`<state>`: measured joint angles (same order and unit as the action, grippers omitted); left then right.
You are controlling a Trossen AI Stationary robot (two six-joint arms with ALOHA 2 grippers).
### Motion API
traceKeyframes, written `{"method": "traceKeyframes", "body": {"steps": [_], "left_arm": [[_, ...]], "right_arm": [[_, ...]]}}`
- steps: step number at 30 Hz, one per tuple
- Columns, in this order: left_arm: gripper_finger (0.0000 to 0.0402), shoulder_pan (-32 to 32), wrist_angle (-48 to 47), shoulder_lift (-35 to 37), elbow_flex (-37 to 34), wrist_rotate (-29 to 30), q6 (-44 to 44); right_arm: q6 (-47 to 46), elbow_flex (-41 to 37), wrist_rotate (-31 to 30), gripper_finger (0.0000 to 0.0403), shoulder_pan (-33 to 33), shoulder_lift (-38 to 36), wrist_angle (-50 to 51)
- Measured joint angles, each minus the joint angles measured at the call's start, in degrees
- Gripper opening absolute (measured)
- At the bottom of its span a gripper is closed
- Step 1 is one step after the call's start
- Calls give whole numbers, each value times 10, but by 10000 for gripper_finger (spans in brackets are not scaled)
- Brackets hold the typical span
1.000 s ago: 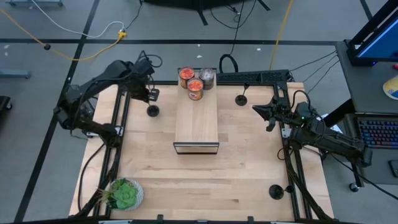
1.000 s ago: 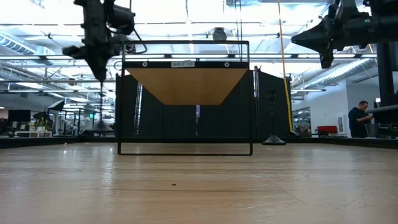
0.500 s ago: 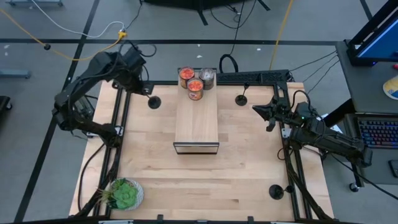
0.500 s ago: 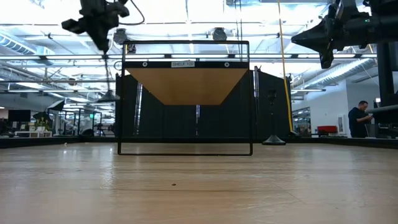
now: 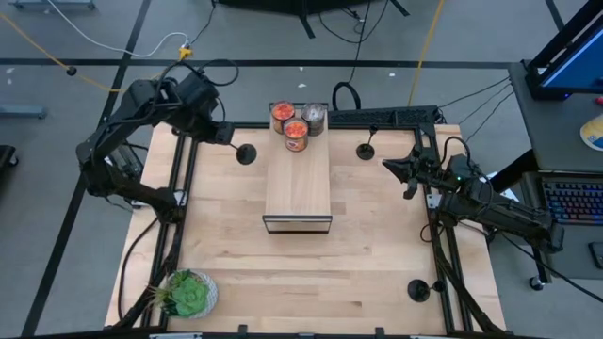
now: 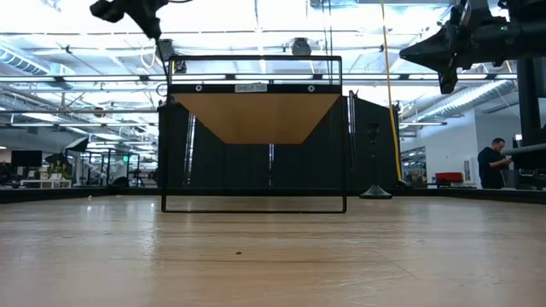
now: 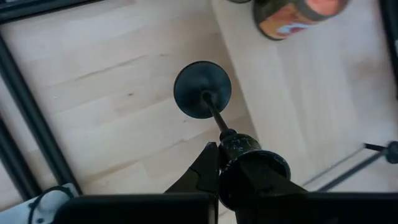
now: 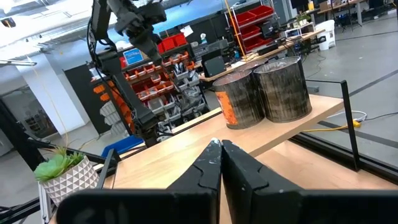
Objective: Pick & Place candle stick holders
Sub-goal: Put the left black candle holder on the shelf
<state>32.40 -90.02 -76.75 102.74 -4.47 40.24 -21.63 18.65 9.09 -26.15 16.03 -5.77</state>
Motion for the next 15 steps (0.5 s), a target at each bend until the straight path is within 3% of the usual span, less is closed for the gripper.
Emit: {"method": "traceKeyframes", "body": {"steps": [4,9,15], "left_arm": [[14,-28,0,0,25,6,17],[14,-68,1,-2,47,18,44],[14,-123,32,-5,57,31,81]], "right_arm": [[0,0,1,4,0,0,-23],[0,0,2,4,0,10,-121],[2,0,49,4,0,54,-234]]}}
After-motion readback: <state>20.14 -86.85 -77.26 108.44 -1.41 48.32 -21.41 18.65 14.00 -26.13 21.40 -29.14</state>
